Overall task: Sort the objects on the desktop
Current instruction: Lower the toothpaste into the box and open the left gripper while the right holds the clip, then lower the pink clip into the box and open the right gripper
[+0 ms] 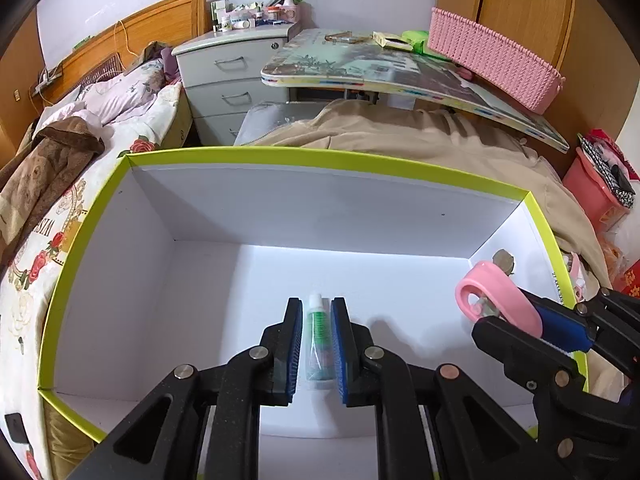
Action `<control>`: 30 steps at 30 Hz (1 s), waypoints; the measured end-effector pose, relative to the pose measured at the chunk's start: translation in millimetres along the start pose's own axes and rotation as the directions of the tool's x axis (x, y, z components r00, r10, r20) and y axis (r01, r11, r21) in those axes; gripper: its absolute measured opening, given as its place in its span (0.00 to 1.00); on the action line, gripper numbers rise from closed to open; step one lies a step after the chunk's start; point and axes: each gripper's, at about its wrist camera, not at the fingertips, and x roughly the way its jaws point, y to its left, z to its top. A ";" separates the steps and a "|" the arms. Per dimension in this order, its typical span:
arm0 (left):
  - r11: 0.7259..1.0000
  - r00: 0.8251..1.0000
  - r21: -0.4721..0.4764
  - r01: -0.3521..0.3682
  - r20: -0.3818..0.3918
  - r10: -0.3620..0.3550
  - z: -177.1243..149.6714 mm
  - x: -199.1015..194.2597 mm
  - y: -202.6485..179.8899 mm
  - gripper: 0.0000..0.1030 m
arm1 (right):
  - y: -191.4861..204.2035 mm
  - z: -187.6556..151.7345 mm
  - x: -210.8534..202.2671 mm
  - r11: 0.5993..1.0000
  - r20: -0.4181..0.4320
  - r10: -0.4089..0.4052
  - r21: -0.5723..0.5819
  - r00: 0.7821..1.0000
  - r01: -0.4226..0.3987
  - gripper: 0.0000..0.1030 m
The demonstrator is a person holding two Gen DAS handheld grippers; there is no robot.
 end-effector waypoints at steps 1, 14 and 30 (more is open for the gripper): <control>1.000 1.000 0.006 -0.001 -0.004 0.001 0.1 0.7 -0.7 0.14 | 0.5 0.5 0.7 1.000 -0.003 0.000 -0.003 1.000 0.000 0.18; 0.999 0.997 -0.035 0.010 0.080 -0.007 1.7 -27.9 8.7 0.14 | 1.4 10.2 20.4 0.997 -0.098 -0.066 -0.052 0.993 0.061 0.18; 0.997 0.996 -0.065 0.036 0.085 -0.031 -4.7 -32.8 15.2 0.14 | 5.6 17.3 39.2 0.999 -0.187 -0.016 -0.054 0.982 0.006 0.18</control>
